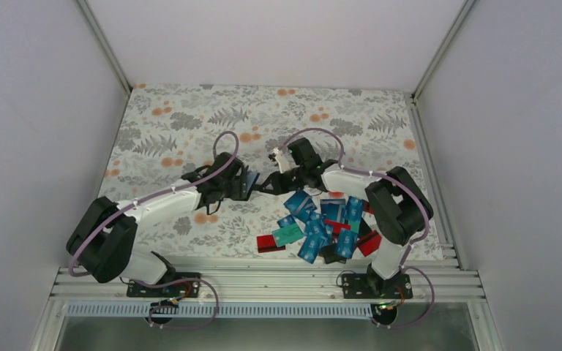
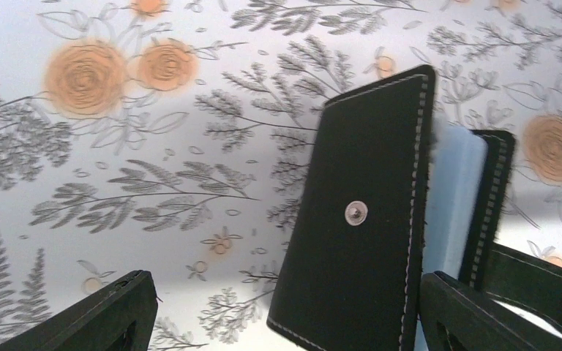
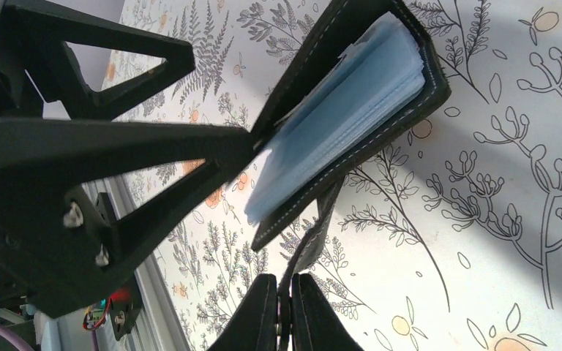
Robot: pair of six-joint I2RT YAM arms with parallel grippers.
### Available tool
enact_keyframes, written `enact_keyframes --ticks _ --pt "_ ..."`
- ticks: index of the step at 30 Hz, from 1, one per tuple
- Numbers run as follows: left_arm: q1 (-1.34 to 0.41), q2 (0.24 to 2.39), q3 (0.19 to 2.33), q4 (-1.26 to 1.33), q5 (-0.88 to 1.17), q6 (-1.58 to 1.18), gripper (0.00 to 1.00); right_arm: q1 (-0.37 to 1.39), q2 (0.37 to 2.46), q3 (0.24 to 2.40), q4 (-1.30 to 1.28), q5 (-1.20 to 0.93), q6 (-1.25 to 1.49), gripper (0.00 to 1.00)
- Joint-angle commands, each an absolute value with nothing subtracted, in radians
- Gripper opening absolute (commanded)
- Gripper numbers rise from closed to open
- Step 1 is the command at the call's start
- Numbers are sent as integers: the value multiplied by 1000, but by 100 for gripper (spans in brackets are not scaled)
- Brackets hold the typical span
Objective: Put the credit cards into the card holder
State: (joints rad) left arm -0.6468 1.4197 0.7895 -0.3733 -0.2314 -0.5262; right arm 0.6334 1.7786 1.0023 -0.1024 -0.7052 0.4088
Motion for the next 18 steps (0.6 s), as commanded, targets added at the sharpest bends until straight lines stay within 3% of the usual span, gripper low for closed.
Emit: enact_keyframes --ticks 1,18 --pt "-631 1398 813 -433 -336 -569 88 628 1765 995 -112 -699 388 4" --pt "-482 1343 714 -390 -310 -579 86 604 1835 1038 -139 -678 360 4"
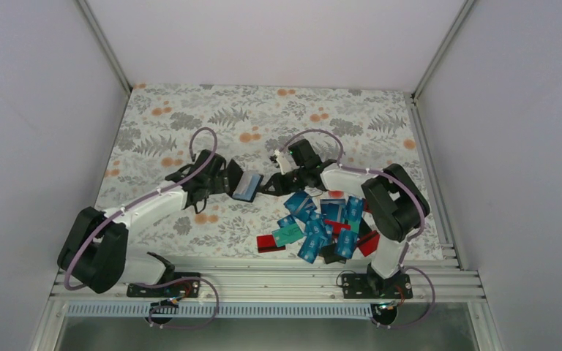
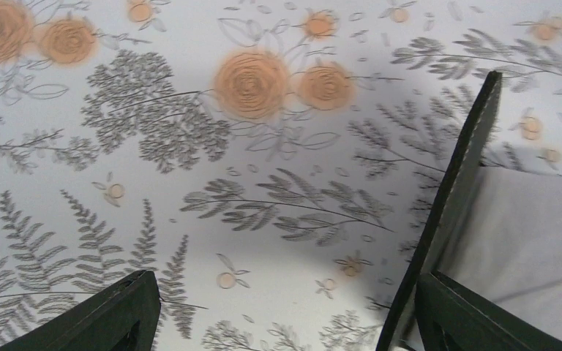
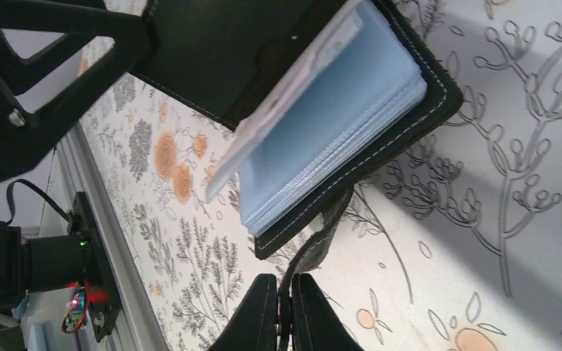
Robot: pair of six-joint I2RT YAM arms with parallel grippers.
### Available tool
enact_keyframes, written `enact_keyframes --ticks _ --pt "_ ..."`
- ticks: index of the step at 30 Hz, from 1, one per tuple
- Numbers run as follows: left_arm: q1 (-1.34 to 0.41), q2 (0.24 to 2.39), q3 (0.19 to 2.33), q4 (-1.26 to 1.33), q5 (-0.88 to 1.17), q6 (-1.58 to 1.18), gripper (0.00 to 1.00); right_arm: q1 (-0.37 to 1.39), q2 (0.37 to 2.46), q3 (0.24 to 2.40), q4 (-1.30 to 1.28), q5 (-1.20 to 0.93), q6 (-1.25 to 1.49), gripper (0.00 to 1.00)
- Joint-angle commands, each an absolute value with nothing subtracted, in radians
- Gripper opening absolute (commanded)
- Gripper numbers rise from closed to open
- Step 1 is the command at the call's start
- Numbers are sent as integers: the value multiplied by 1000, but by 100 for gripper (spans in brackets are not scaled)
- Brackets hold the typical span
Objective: Put the credit cards into the card holder
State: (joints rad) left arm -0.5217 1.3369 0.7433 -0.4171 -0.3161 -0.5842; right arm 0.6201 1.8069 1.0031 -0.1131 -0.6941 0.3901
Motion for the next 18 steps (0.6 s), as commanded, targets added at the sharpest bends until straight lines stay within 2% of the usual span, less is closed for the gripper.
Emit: enact_keyframes --ticks 1,10,16,18 --pt "-473 1352 708 -382 -303 -580 86 602 1839 1042 -143 -675 356 4" --pt "-431 1431 646 -323 -241 -605 84 541 1912 1085 -154 -648 331 4" --pt "-431 1471 613 -226 -157 -603 79 517 1985 1182 -207 -617 310 4" --pt "-431 1476 602 -202 -134 -603 77 513 1989 1199 -228 -603 308 9"
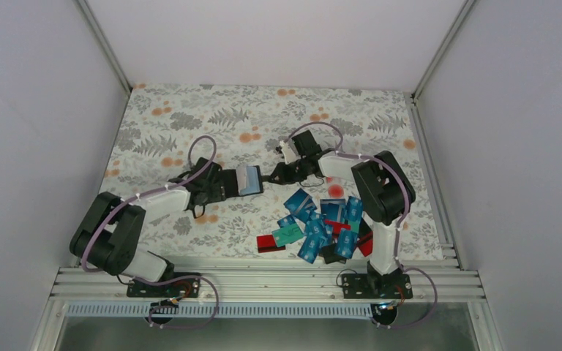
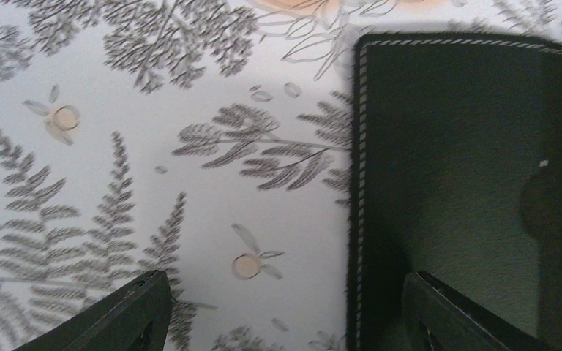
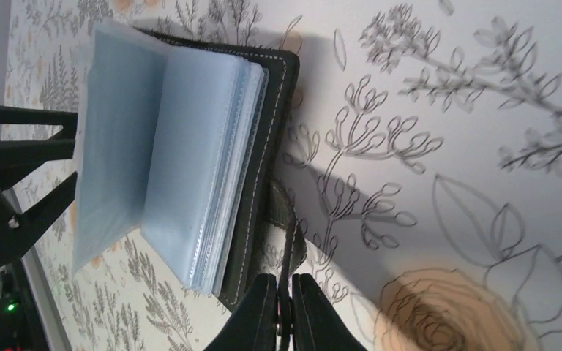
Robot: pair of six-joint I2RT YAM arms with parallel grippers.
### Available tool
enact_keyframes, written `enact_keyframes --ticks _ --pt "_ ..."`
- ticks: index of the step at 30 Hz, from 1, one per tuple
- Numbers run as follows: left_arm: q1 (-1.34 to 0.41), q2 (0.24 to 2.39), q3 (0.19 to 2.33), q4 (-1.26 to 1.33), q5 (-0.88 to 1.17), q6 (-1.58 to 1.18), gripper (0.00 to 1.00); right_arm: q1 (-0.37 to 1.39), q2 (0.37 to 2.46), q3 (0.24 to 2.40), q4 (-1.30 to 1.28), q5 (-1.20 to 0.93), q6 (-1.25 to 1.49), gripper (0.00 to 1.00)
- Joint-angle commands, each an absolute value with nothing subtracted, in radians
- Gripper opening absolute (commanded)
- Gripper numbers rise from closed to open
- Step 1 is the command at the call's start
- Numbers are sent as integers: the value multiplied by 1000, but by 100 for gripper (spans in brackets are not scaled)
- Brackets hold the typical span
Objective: Put the credit cards into the card holder
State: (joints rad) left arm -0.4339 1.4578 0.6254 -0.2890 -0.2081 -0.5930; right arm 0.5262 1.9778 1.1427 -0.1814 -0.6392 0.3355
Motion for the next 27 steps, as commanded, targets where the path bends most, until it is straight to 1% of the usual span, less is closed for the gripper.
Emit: enact_keyframes --ticks 1,4,7,10,13,16,19,27 --pt "-431 1478 601 -194 -127 -603 76 511 1986 1211 -241 -596 304 12" --pt "-431 1471 583 -179 -119 -604 75 512 1960 1234 -275 -567 295 19" --pt "-430 1460 559 -166 -122 -607 74 513 1934 1251 -306 -556 294 32" --pt "-431 1455 546 -158 -123 -606 73 523 1910 1262 -322 -549 299 38" --pt "-431 1445 537 -155 -126 -604 72 545 1899 1275 -339 -518 299 37" --pt "-432 1438 530 -154 -131 -603 72 576 1911 1302 -361 -437 294 37" --pt "-432 1434 524 -150 -129 -602 72 597 1931 1330 -382 -404 289 30" --pt "-432 1422 516 -146 -128 -603 72 650 1981 1420 -425 -335 276 26"
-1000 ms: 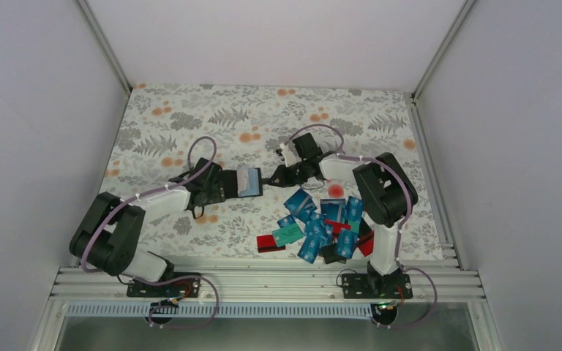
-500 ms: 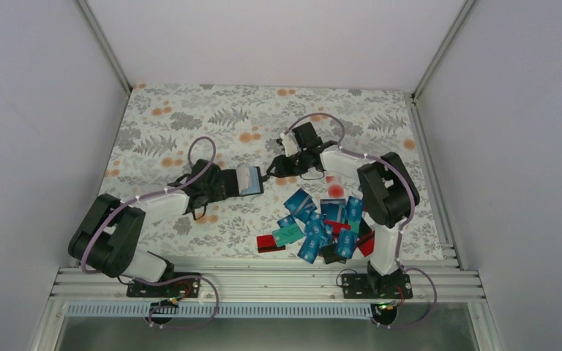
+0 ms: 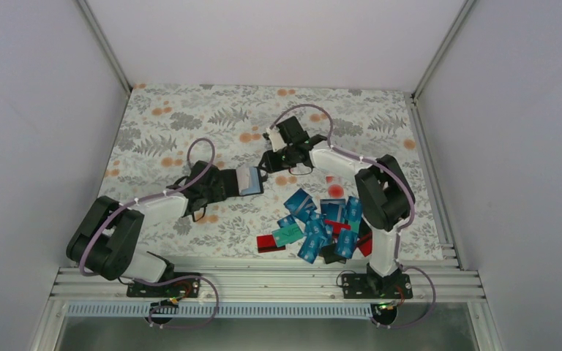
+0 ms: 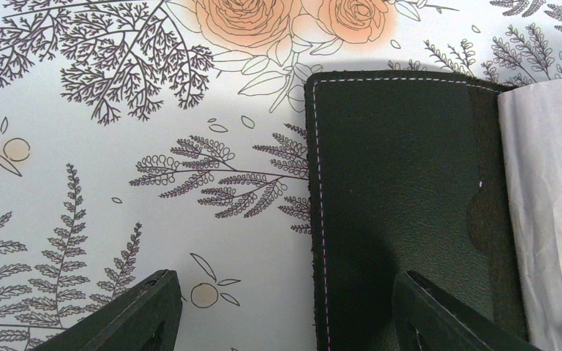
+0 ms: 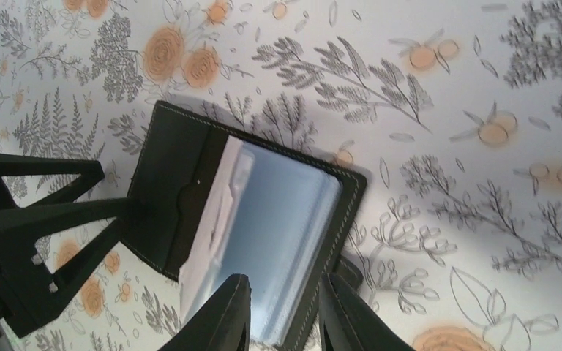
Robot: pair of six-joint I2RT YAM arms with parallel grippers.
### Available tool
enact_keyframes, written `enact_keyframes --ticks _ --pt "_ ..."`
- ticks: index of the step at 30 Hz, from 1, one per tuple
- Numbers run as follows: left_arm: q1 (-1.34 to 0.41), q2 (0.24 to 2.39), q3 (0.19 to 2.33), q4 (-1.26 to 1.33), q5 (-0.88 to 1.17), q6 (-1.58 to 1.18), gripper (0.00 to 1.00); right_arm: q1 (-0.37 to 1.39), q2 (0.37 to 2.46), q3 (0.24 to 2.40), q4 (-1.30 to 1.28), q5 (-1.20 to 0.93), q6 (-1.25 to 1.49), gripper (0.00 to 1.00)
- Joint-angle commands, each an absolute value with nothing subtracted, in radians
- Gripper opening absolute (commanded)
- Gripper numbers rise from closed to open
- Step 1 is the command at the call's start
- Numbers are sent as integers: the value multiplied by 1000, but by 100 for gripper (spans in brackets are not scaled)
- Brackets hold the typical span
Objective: Put the credit cards into the card holder
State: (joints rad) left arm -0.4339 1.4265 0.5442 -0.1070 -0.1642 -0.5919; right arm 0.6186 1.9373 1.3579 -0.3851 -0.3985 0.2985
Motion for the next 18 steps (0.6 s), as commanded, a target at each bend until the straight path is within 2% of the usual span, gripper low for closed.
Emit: enact_keyframes --ticks 1,18 --pt "-433 1422 514 -144 -128 -603 72 656 1993 1431 -430 -331 274 25" --pt "-432 1403 511 -146 -124 -597 71 740 2082 1489 -414 -393 301 20"
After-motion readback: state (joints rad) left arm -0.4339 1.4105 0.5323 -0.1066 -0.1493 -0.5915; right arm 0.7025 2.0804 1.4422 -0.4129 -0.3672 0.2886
